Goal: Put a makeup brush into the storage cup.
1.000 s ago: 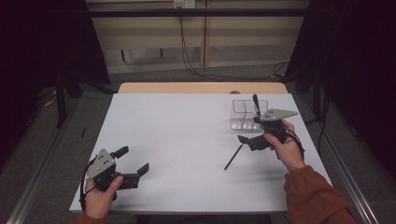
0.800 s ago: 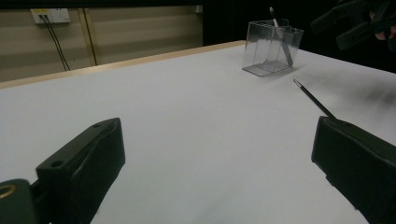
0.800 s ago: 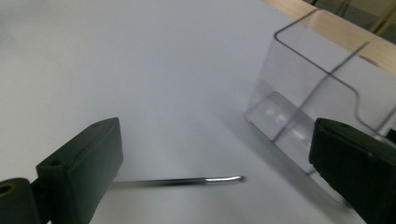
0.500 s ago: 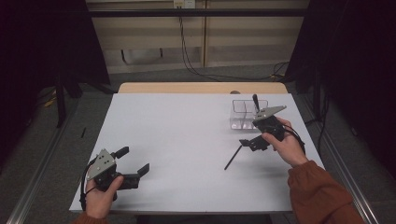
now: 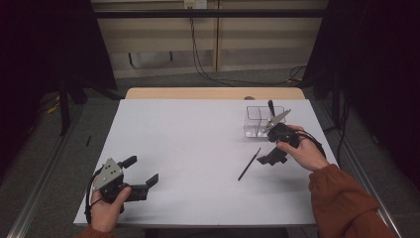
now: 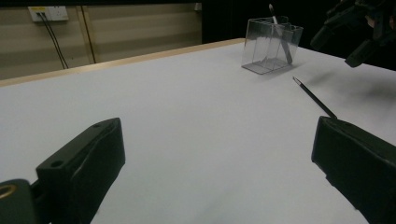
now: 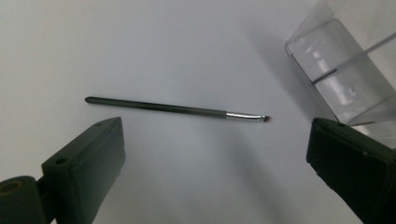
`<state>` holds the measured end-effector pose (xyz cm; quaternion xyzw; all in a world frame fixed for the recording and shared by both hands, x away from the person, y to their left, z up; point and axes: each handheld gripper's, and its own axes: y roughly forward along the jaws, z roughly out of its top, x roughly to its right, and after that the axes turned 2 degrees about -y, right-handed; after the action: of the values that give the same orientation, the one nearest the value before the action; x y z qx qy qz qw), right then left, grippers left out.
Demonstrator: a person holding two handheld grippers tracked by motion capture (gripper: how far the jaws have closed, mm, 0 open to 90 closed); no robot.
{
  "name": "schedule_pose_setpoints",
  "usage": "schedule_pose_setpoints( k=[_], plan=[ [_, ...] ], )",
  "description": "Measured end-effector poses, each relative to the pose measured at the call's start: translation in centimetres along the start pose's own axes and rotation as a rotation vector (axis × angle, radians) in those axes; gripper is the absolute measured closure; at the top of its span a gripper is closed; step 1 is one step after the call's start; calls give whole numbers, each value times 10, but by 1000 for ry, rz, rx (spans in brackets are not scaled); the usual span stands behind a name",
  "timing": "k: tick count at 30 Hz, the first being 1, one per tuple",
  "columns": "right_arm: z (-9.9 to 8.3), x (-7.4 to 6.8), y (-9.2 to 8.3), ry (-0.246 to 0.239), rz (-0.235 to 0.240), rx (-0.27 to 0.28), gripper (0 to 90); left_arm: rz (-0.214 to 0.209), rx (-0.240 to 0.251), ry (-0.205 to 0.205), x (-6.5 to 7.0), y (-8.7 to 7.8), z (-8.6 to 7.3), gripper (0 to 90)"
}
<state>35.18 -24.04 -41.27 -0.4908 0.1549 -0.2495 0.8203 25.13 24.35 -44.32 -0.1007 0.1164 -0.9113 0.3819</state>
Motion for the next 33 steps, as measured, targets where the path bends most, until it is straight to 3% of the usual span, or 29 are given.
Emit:
schedule_pose_setpoints(
  k=[7, 12, 15, 20, 24, 28, 33],
  plan=[
    [2, 0, 6, -33, 24, -64, 39, -1, 0, 1, 0, 0, 0, 28],
    [6, -2, 12, -120, 14, -105, 62, 1, 0, 2, -1, 0, 0, 28],
    [9, -1, 15, -161, 35, -111, 60, 0, -1, 2, -1, 0, 0, 28],
    [13, 1, 24, -191, 36, -121, 39, 0, -6, 7, -1, 0, 0, 28],
    [15, 2, 30, -208, 34, -164, 82, -2, -9, 8, -1, 1, 0, 28],
    [16, 6, 36, -240, 46, -193, 60, -4, -9, 6, -1, 1, 0, 28],
    [22, 9, 37, -258, 51, -198, 133, -7, -13, 7, -1, 2, -1, 28]
  ],
)
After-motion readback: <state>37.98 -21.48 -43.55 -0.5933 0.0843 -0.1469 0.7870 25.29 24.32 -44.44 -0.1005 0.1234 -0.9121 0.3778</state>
